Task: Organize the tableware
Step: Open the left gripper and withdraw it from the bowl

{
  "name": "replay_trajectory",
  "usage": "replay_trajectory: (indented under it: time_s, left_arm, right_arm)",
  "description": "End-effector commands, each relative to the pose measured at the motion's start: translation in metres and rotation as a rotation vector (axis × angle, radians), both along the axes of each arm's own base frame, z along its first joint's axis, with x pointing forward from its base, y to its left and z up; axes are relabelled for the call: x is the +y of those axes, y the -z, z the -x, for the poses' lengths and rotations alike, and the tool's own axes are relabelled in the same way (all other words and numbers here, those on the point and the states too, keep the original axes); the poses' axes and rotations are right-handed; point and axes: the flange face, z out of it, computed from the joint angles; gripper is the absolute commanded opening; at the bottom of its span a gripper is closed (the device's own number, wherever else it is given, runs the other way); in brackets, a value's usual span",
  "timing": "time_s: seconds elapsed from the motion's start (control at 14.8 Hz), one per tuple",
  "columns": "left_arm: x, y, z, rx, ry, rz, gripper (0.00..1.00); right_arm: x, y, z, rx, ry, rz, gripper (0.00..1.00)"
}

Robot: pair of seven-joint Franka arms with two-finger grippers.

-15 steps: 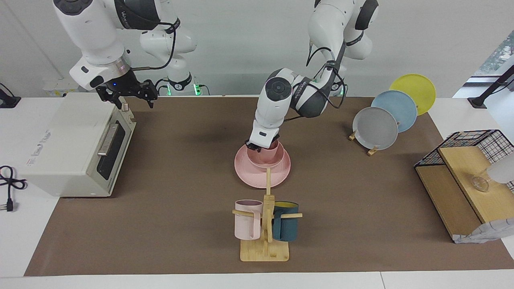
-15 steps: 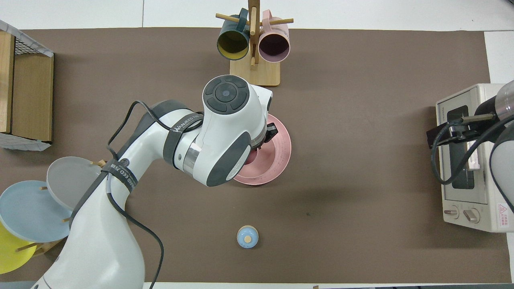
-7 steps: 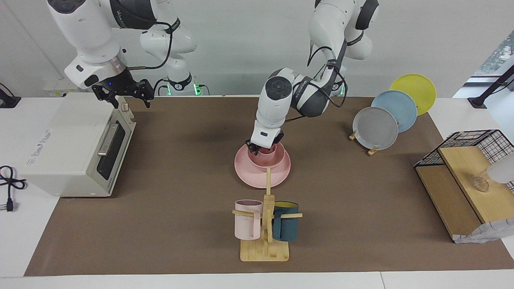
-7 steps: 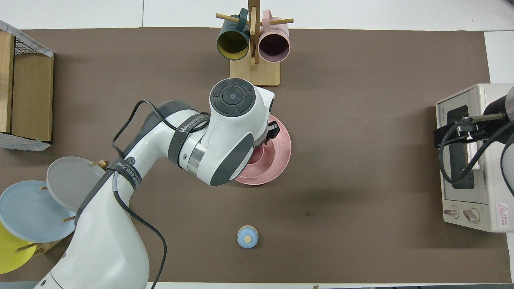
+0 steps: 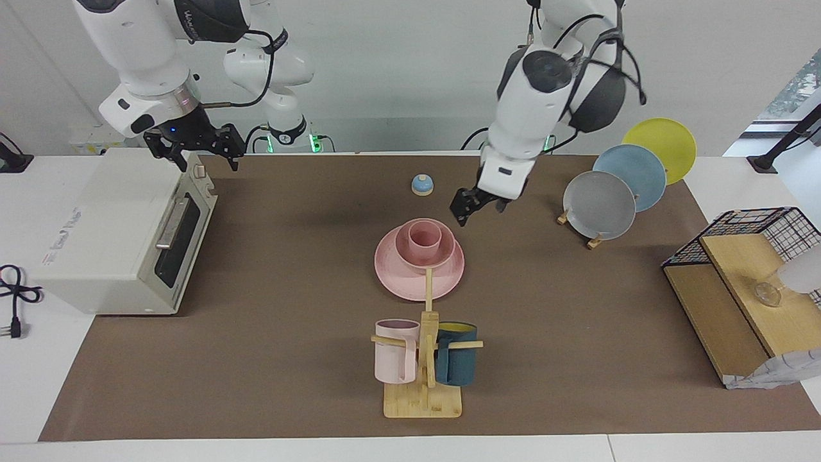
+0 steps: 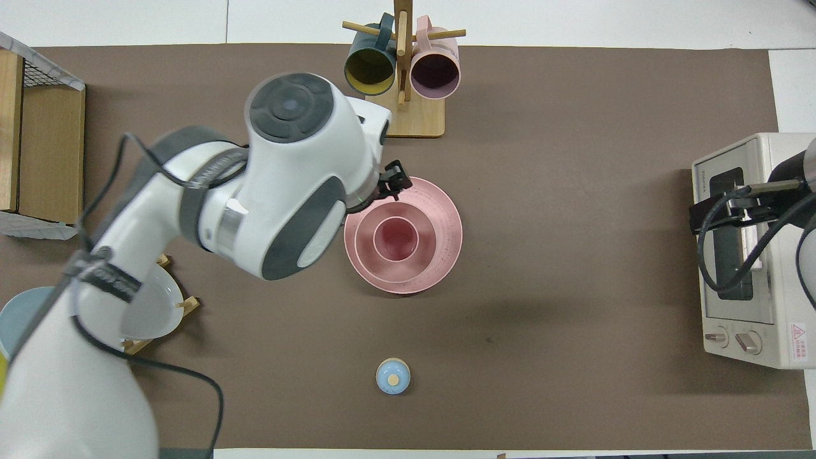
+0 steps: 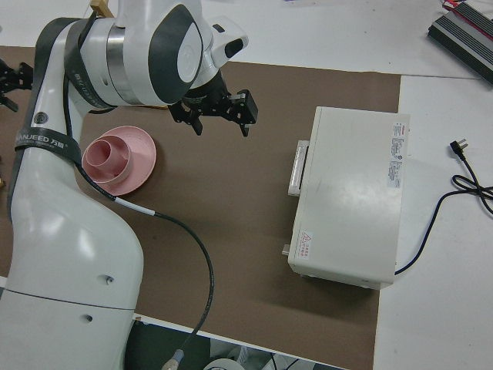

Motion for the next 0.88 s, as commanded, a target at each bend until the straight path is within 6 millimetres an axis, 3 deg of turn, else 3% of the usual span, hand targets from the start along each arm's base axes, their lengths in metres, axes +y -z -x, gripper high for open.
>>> replay_trajectory:
  time_s: [0.0, 0.14, 0.27, 0.47, 0.68, 0.81]
  left_arm:
    - [0.085, -0.037, 0.011, -0.002, 0.100, -0.016, 1.00]
    - [0.141, -0.050, 0.014, 0.002, 0.149, -0.018, 1.00]
    - [0.171, -0.049, 0.021, 0.013, 0.202, -0.017, 1.00]
    - [0.177, -0.035, 0.023, -0.028, 0.199, -0.021, 1.00]
    - [0.178, -0.035, 0.023, -0.034, 0.214, -0.022, 1.00]
    - [0.182, -0.034, 0.023, -0.035, 0.276, -0.137, 1.00]
  right_arm:
    - [-0.006, -0.010, 0.005, 0.000, -0.009, -0.022, 1.00]
    - [-0.008, -0.007, 0.003, -0.009, 0.007, -0.032, 1.00]
    - [-0.021, -0.007, 0.004, -0.004, 0.035, -0.050, 1.00]
    - [-0.021, -0.004, 0.004, -0.003, 0.035, -0.050, 1.00]
    - [-0.026, -0.004, 0.004, -0.007, 0.044, -0.049, 1.00]
    - [-0.028, -0.001, 0.004, -0.013, 0.047, -0.049, 1.00]
